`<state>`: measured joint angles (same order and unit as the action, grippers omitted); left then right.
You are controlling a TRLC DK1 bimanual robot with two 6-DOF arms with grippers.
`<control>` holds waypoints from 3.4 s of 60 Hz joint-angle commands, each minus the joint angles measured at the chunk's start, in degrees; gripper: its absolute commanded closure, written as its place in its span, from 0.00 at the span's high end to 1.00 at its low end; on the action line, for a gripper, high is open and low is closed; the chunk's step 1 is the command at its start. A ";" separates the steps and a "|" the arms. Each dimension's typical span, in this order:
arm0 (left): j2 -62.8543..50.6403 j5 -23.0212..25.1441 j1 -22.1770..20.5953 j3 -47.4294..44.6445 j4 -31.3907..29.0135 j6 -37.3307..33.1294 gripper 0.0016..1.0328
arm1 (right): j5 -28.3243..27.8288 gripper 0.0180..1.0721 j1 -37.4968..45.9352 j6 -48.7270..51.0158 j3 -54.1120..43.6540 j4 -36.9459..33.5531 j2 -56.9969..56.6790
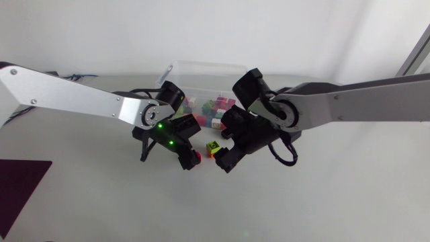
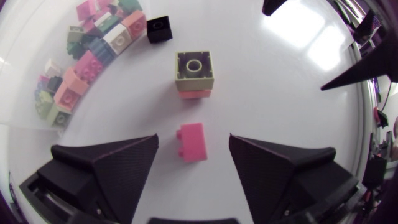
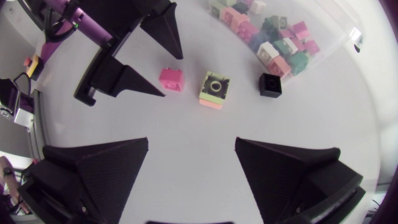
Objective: Place the duplo bricks in the container
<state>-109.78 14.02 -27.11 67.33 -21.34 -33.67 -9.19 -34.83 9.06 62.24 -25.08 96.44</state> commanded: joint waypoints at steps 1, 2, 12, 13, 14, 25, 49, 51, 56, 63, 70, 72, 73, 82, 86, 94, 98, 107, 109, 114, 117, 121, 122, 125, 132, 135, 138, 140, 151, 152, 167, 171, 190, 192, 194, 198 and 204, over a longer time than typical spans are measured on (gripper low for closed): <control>-2.90 -0.31 -0.66 2.37 -1.60 0.01 0.79 | 0.05 0.96 -0.50 0.26 -1.15 -0.41 -1.08; -3.34 -0.49 -0.66 2.81 -1.95 0.10 0.79 | -0.04 0.96 -0.59 0.17 -1.15 -0.50 -1.08; -5.27 -1.10 -0.40 3.77 -2.30 0.01 0.68 | 0.05 0.96 -0.68 0.08 -0.80 -1.02 -1.70; -5.54 -1.10 -0.31 3.95 -2.30 0.01 0.65 | 0.05 0.96 -0.68 0.17 -0.80 -1.02 -1.70; -5.62 -1.10 -0.31 4.04 -2.30 0.01 0.63 | 0.05 0.96 -0.68 0.08 -0.80 -1.02 -1.70; -6.68 -1.19 -0.31 4.48 -2.30 0.36 0.37 | 0.05 0.96 -1.12 -0.18 -0.54 -1.02 -0.91; -5.98 -5.23 -0.84 10.01 -12.14 0.89 0.31 | 0.05 0.96 -1.47 -0.27 3.33 -4.01 3.31; -5.71 -5.23 -0.75 10.01 -12.23 0.89 0.31 | 0.05 0.96 -1.56 -0.27 3.42 -4.19 3.66; -5.62 -5.14 -0.48 10.80 -12.23 1.24 0.33 | 0.05 0.96 -1.56 -0.18 3.77 -4.89 4.45; -6.06 -5.23 -0.75 11.60 -12.49 0.98 0.34 | 0.05 0.96 -1.82 -0.18 3.68 -4.89 4.89; -8.17 -5.50 -1.10 13.09 -13.81 0.71 0.34 | 0.05 0.96 -2.26 -0.18 3.24 -4.98 5.07; -8.70 -5.76 -1.28 13.27 -13.81 0.71 0.34 | 0.05 0.96 -2.26 -0.18 3.24 -5.07 4.98; -8.88 -5.85 -1.36 13.35 -13.81 0.71 0.34 | 0.05 0.96 -2.26 -0.18 3.15 -5.07 4.98; -9.84 -6.11 -2.07 13.35 -14.25 0.62 0.34 | 0.05 0.96 -2.26 -0.36 2.80 -5.15 4.54; -10.37 -6.20 -2.15 13.44 -14.52 0.62 0.34 | 0.05 0.96 -2.26 -0.45 2.54 -5.15 4.54; -11.25 -6.20 -2.07 13.44 -15.39 0.54 0.33 | 0.05 0.96 -2.26 -0.62 2.19 -4.98 4.37; -11.51 -6.20 -2.24 13.44 -16.27 0.54 0.31 | 0.05 0.96 -2.26 -0.62 2.10 -4.98 4.37; -11.16 -6.11 -2.33 13.62 -17.59 0.54 0.27 | 0.05 0.96 -2.44 -0.80 2.10 -4.71 4.45; -10.99 -6.02 -2.42 13.53 -17.77 0.54 0.27 | 0.05 0.96 -2.44 -0.80 2.19 -4.71 4.54; -9.32 -5.76 -2.42 12.39 -17.33 0.01 0.27 | 0.05 0.96 -2.52 -1.24 2.36 -4.45 4.63; -7.38 -5.32 -2.33 11.24 -16.89 -0.08 0.27 | 0.05 0.96 -2.61 -1.50 2.63 -4.45 4.72; -3.69 -5.06 -2.33 9.49 -16.89 -0.26 0.27 | 0.05 0.96 -2.70 -2.12 3.59 -4.45 5.16; -1.84 -4.88 -2.15 8.70 -16.89 -0.26 0.27 | 0.05 0.96 -2.70 -2.38 3.86 -4.54 5.33; 0.62 -4.88 -1.98 7.90 -17.24 -0.26 0.27 | 0.05 0.96 -2.61 -2.82 5.09 -4.89 6.12; 6.68 -4.79 -0.66 6.23 -17.77 -0.26 0.27 | 0.23 0.96 -2.52 -3.96 9.31 -6.91 8.76; 8.97 -4.09 -0.13 5.62 -17.77 -0.17 0.27 | 0.31 0.96 -2.26 -4.67 11.59 -8.49 10.17; 11.95 -2.68 1.01 4.83 -17.42 0.01 0.27 | 0.49 0.96 -2.26 -4.84 13.61 -10.08 11.49; 13.18 -2.42 1.54 4.65 -17.15 0.18 0.27 | 0.75 0.96 -2.09 -5.28 15.02 -11.04 12.54; 18.02 0.30 4.97 2.81 -12.06 1.59 0.27 | 2.86 0.96 -1.21 -6.77 19.76 -12.89 17.29; 18.19 0.39 5.14 2.72 -11.70 1.77 0.27 | 2.86 0.96 -1.12 -6.77 20.12 -13.06 17.73; 21.27 1.54 7.95 2.10 -2.83 7.65 0.28 | 3.74 0.95 0.20 -7.21 24.95 -14.47 23.18; 21.71 2.24 9.01 2.28 -1.07 8.89 0.28 | 3.74 0.95 0.20 -7.21 26.71 -15.70 24.58; 20.92 3.82 13.49 3.33 10.80 16.36 0.28 | 3.92 0.89 0.46 -7.21 36.82 -22.91 32.58; 20.13 3.82 13.49 4.12 11.06 16.53 0.28 | 3.92 0.88 0.46 -7.21 37.96 -23.61 33.37; 19.51 3.82 13.58 4.74 11.32 17.06 0.28 | 3.83 0.85 0.46 -7.21 38.66 -23.87 33.99; 17.76 3.82 13.58 5.97 12.47 17.59 0.28 | 4.01 0.80 0.38 -7.21 40.59 -25.19 35.48; 15.65 3.82 13.67 7.20 14.14 18.11 0.28 | 4.36 0.75 0.20 -7.21 42.79 -26.25 36.89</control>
<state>-91.37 17.34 -13.76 72.44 -8.43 -17.50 -5.65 -34.76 2.96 102.80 -49.91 131.00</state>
